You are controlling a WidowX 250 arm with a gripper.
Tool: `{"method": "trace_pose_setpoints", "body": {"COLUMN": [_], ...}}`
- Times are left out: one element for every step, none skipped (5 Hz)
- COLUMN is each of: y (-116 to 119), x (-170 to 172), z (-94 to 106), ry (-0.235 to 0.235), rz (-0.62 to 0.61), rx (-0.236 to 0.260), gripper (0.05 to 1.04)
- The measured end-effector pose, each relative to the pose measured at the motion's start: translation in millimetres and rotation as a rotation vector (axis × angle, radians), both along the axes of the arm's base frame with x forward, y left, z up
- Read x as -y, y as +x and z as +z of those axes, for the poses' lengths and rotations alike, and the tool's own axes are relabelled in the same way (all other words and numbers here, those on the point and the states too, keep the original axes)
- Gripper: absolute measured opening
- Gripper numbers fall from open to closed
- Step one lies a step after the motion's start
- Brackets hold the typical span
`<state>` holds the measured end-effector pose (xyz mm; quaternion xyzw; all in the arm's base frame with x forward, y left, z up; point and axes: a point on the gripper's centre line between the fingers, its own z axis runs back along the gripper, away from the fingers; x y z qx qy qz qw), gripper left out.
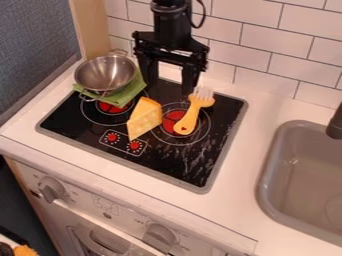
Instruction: Move the silver pan to the bottom right side of the stove
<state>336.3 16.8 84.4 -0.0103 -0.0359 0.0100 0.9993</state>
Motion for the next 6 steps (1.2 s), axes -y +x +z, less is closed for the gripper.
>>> {"method": "trace_pose_setpoints", "body": {"y": [8,23,34,40,48,45], "x": [-41,-58,-66,-67,-74,-84], "z": [8.3,3.2,-20.6,-55.7,-62.8,-65.9], "ry": [-0.017,-0.006,0.001,-0.018,-0.011,-0.021], "rz": [0.119,0.139,0.125,0.118,0.118,0.134], "rx": [0.051,0.076,0.061,0.032,0.006,-0.002], "gripper": [1.000,1.000,1.000,1.000,0.951,0.666]}}
